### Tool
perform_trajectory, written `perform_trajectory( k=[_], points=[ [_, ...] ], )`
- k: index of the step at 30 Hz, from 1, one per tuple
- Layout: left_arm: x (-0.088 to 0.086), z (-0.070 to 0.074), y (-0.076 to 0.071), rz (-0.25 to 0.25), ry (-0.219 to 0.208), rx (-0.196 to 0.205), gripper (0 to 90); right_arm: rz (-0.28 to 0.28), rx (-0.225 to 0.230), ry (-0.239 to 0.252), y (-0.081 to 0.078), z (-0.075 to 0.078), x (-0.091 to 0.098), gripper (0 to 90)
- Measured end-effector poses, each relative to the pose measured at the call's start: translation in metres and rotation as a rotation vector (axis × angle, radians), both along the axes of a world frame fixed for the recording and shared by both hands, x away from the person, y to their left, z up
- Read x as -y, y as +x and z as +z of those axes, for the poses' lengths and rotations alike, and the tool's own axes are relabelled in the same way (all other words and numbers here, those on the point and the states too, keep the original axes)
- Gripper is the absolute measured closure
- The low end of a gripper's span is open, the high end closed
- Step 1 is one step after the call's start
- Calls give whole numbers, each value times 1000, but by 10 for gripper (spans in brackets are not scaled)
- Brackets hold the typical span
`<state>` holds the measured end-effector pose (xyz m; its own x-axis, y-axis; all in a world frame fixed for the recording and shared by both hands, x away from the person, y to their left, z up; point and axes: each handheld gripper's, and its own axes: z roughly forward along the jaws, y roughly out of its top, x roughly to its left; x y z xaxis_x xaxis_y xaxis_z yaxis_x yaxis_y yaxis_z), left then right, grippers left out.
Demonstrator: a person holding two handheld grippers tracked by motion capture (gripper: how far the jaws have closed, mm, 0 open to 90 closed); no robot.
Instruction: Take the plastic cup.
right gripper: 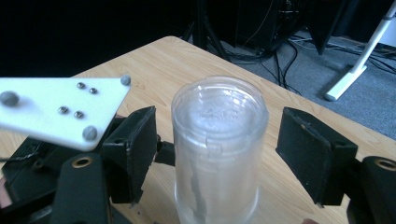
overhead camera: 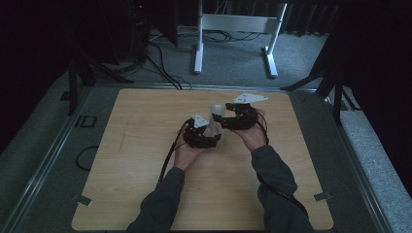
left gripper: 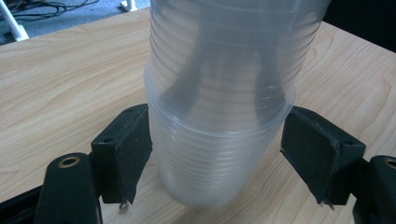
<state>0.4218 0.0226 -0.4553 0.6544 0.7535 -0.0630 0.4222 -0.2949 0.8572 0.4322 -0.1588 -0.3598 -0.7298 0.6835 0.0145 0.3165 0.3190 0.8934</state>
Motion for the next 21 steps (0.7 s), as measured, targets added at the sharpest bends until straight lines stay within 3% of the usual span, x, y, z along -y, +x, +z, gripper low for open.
perform_trajectory(
  k=[12,21],
  points=[
    [1,0,0,5,5,11,248,-13,-36,-7,15,-9,-9,350],
    [1,-1,-1,6,13,17,249,-10,-17,0,13,-9,-8,383]
  ],
)
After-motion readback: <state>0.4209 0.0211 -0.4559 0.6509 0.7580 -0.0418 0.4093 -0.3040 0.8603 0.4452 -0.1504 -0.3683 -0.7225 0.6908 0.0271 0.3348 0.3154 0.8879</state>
